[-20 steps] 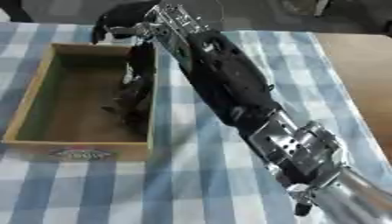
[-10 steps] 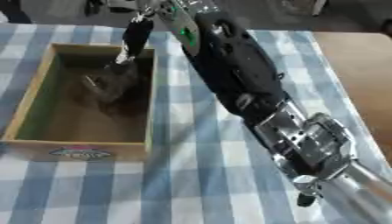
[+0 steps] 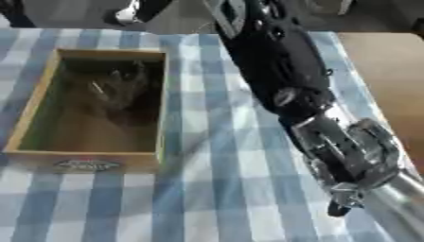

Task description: Pick up objects on the table and place them in the box.

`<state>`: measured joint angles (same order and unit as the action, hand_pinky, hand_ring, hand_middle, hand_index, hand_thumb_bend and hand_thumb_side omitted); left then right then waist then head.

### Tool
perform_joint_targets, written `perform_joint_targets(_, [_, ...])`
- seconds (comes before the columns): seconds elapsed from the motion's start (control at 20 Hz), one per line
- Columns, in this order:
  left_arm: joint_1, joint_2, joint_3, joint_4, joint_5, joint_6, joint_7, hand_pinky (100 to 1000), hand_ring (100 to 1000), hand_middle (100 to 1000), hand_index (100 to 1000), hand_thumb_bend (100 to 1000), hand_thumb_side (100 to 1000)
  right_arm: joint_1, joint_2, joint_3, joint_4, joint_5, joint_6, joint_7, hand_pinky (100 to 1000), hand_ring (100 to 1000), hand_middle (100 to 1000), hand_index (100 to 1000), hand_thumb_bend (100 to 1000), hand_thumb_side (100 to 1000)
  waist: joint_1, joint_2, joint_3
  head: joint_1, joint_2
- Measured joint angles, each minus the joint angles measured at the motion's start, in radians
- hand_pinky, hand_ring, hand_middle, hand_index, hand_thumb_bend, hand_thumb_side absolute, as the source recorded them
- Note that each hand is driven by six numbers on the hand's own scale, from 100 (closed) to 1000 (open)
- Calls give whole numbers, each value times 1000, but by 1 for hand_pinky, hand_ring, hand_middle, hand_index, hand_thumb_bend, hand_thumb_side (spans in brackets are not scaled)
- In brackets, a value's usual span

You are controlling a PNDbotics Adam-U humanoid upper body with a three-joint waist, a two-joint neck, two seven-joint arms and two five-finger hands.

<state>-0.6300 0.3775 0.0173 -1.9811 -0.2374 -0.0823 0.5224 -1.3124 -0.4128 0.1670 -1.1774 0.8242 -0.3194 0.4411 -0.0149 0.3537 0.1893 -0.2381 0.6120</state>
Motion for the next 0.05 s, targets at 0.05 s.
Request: perform_joint_targets(0.05, [2,0,0,0,0,1,1,853,877,881,877,100,676,17,-14,-9,-25,-15,14,-16,765,864,717,840,441,522,5,-1,-4,5,3])
